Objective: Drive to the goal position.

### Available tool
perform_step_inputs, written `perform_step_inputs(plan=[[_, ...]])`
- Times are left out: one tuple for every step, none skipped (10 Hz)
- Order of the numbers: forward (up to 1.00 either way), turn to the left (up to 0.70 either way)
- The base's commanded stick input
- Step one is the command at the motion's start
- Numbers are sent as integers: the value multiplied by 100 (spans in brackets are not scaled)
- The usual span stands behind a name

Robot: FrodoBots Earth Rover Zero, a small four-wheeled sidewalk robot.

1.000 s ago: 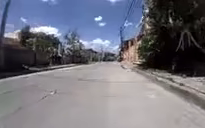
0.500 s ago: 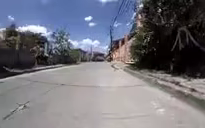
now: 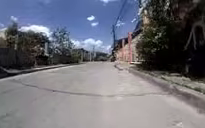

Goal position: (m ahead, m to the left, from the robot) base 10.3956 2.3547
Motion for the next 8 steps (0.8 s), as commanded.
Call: perform_step_inputs(plan=[[100,-40],[100,-9],[100,-1],[100,0],[100,0],[100,0],[100,2],[100,3]])
